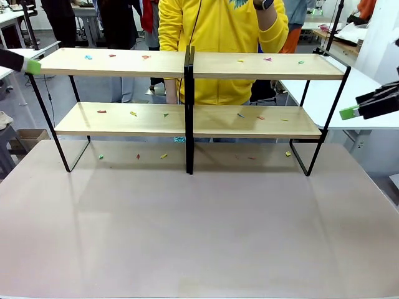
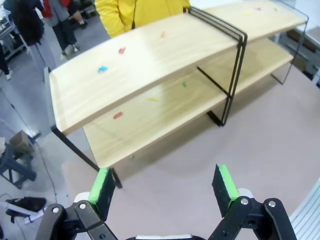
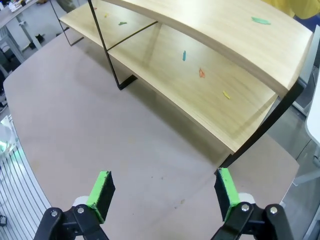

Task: Clean the shelves.
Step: Pick up the Duster when the human hands it over.

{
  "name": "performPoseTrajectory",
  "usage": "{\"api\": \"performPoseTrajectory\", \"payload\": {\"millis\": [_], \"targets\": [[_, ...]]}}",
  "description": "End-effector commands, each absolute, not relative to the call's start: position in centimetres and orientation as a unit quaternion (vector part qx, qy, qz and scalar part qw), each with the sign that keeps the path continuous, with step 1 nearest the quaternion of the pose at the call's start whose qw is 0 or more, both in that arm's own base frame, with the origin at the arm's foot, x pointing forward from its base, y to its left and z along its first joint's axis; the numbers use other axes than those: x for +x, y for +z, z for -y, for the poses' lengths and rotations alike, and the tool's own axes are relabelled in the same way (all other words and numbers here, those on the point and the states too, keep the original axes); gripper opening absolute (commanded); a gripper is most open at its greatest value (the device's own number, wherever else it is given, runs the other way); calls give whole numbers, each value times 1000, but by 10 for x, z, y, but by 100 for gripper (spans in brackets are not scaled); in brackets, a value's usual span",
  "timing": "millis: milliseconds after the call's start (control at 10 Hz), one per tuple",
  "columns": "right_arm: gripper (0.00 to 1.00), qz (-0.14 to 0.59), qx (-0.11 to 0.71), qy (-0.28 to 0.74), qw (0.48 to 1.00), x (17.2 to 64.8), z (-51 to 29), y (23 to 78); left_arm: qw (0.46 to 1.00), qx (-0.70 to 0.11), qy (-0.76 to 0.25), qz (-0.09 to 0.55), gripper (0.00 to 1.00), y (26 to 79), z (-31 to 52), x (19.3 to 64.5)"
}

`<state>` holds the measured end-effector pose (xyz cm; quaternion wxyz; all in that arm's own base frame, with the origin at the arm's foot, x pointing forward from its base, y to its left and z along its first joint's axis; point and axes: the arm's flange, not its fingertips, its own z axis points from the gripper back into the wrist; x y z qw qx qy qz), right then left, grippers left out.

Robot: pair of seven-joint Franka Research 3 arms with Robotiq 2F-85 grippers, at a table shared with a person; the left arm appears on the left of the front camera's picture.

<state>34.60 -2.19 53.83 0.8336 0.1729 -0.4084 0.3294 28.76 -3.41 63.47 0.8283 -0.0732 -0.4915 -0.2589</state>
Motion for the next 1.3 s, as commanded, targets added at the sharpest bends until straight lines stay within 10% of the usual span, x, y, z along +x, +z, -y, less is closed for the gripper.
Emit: {"api": "performPoseTrajectory", "payload": {"millis": [0, 1200], "targets": [[100, 413, 188, 346, 821, 352, 22, 533, 819, -69, -210, 529, 100, 589, 39, 264], [100, 408, 197, 353, 818, 350, 25, 532, 830, -73, -226, 504, 100, 632, 43, 299]]}}
